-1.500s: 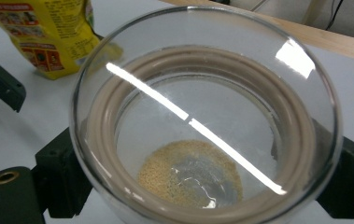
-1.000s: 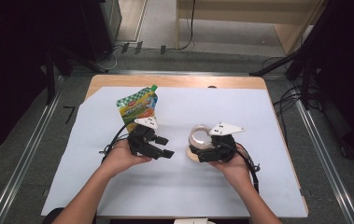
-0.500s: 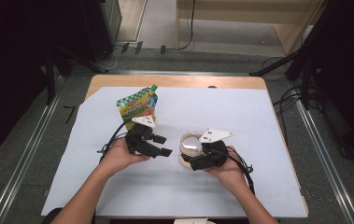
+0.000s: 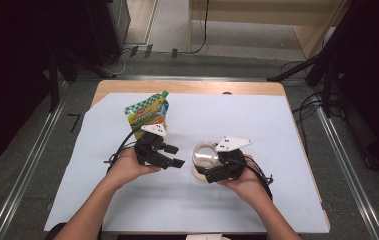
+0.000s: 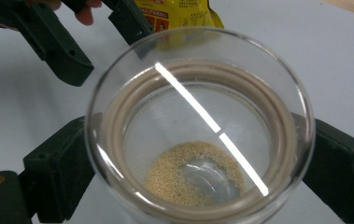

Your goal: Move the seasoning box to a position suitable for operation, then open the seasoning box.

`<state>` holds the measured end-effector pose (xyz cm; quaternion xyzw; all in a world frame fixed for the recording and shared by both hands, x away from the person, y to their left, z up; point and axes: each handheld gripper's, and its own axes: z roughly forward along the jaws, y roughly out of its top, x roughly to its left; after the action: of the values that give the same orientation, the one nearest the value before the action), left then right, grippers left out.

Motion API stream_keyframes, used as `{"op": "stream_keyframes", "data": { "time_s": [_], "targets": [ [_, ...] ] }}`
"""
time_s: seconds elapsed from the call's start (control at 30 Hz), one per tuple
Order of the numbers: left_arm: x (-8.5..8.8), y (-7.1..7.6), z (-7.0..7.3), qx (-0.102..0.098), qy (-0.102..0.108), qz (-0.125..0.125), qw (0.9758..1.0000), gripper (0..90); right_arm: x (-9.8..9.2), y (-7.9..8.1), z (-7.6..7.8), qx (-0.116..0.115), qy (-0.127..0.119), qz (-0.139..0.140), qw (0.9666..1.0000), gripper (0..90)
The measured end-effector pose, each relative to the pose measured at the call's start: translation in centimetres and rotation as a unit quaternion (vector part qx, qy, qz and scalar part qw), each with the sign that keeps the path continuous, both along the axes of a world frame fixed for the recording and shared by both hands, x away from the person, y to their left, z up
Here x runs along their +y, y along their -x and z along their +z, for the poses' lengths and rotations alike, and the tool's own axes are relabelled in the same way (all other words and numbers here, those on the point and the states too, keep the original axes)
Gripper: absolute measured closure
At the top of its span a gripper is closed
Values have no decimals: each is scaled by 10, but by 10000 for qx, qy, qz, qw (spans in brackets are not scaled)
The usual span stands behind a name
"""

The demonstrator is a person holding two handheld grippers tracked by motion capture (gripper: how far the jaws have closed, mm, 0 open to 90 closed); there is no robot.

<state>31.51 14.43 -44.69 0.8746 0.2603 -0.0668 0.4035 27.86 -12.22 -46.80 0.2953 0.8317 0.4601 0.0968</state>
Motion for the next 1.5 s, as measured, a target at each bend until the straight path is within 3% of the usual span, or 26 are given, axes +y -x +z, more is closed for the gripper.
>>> {"op": "stream_keyframes", "data": {
  "time_s": [0.17, 0.47, 0.53, 0.57, 0.6, 0.67, 0.7, 0.73, 0.8, 0.83, 0.87, 1.03, 1.2, 1.5],
  "targets": [
    [-2, 2, 3, -66, -28, -73, 9999, 365, -8, 4, 8, 107, 42, -31, 9999, 64],
    [-6, -1, 7, -111, -35, -174, 9998, 359, -42, 24, 22, 173, -158, -244, 9994, 97],
    [-8, -2, 9, -127, -33, -190, 9997, 359, -55, 33, 23, 184, -225, -326, 9990, 214],
    [-8, -2, 9, -127, -33, -190, 9997, 359, -55, 33, 23, 184, -225, -326, 9990, 214],
    [-9, -2, 11, -143, -10, -217, 9997, 359, -64, 39, 23, 135, -274, -281, 9991, 344],
    [-10, -2, 12, -171, -28, -235, 9996, 358, -71, 44, 22, 131, -265, -313, 9991, 435],
    [-10, -2, 12, -171, -28, -235, 9996, 358, -71, 44, 22, 131, -265, -313, 9991, 435],
    [-11, -3, 13, -174, -22, -234, 9996, 357, -77, 48, 19, 121, -188, -333, 9992, 541],
    [-12, -3, 13, -180, -19, -253, 9995, 357, -78, 51, 16, 110, -76, -308, 9994, 640],
    [-12, -3, 13, -184, -34, -255, 9995, 357, -78, 51, 16, 110, -76, -308, 9994, 640],
    [-13, -3, 14, -194, -43, -266, 9994, 356, -78, 55, 14, 52, -34, -272, 9996, 740],
    [-15, -4, 13, -208, -39, -302, 9993, 349, -73, 55, 7, 294, -208, -138, 9993, 894],
    [-16, -3, 14, -277, -21, -312, 9991, 339, -62, 58, 2, 369, -66, 123, 9992, 900],
    [-19, -3, 16, -356, 36, -380, 9986, 315, -46, 53, -10, 501, 22, 216, 9985, 900]
  ]
}}
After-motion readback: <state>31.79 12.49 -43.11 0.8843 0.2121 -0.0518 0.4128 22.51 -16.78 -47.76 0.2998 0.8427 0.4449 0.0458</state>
